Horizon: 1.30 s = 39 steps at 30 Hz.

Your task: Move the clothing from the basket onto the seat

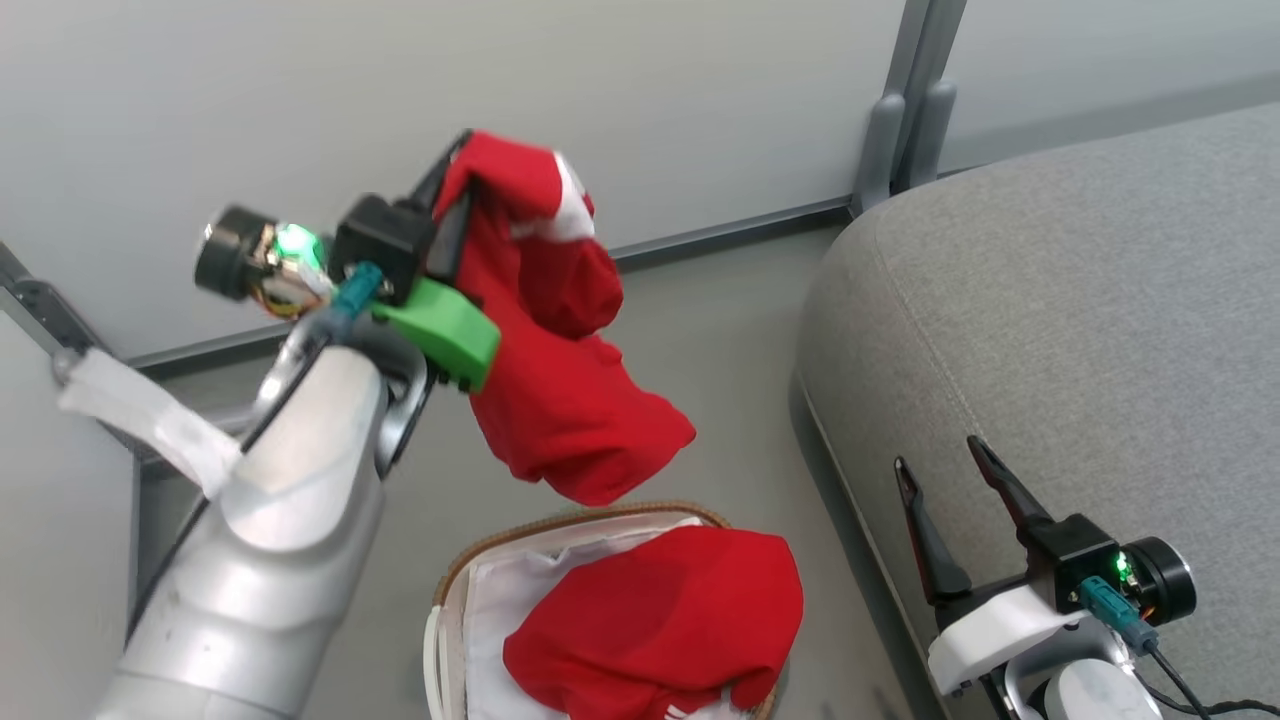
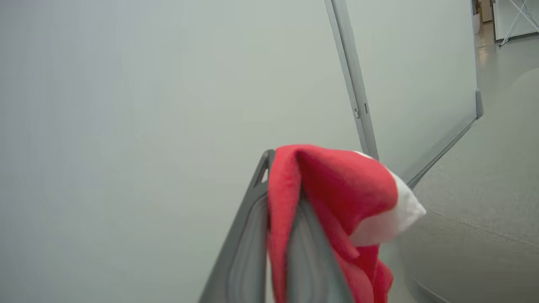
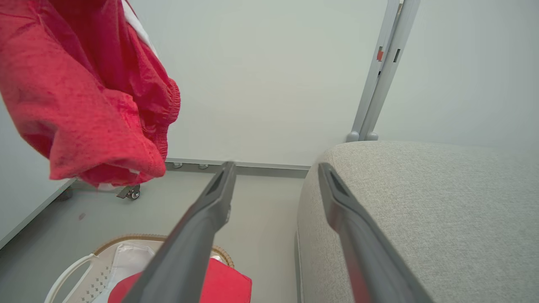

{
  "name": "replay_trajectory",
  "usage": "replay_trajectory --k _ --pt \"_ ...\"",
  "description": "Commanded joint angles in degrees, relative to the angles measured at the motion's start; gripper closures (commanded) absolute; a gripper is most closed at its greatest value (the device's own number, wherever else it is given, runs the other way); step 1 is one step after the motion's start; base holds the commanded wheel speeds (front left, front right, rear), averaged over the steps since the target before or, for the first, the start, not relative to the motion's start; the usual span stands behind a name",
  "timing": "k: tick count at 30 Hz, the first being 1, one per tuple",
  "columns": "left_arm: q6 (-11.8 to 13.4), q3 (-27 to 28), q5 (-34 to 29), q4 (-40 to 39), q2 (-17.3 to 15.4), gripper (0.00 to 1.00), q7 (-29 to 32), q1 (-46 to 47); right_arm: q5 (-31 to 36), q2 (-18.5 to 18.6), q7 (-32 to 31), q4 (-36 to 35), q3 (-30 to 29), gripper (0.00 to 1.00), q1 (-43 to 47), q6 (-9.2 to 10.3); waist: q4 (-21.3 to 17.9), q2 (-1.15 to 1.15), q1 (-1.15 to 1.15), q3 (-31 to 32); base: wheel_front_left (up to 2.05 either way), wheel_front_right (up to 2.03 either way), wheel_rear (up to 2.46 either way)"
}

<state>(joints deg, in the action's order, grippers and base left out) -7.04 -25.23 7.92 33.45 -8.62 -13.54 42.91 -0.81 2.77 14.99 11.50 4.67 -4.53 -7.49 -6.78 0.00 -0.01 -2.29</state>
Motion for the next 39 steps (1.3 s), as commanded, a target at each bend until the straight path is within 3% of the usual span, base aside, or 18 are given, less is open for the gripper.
replay_trajectory --k 1,11,20,32,39 --pt "-0.1 -0.4 0.2 -0.7 -0.3 1.00 0.4 1.7 0.5 0.2 0.3 -0.1 0.4 0.00 0.8 0.01 -0.5 0.00 0.01 1.4 0.00 0.00 0.00" --pt "-0.5 -4.8 1.9 -3.5 -0.5 1.00 3.9 10.1 1.1 0.2 0.3 0.4 5.7 0.00 -1.5 0.01 0.1 0.00 0.01 2.4 0.00 0.00 0.00" --pt "-0.5 -8.9 4.2 -3.0 0.6 1.00 5.1 14.3 2.2 0.3 0.3 5.3 18.2 0.00 -7.4 0.01 1.1 0.00 0.01 2.6 0.00 0.00 0.00" --pt "-0.5 -14.6 7.7 -2.7 2.6 1.00 5.2 16.4 2.0 0.2 0.3 9.7 21.0 0.00 -15.6 0.01 3.6 0.00 0.01 3.1 0.00 0.00 0.00" --pt "-0.5 -16.9 9.4 -2.2 2.7 1.00 4.8 17.2 -0.7 0.2 0.3 8.5 24.4 0.00 -19.3 0.01 5.1 0.00 0.01 3.4 0.00 0.00 0.00"
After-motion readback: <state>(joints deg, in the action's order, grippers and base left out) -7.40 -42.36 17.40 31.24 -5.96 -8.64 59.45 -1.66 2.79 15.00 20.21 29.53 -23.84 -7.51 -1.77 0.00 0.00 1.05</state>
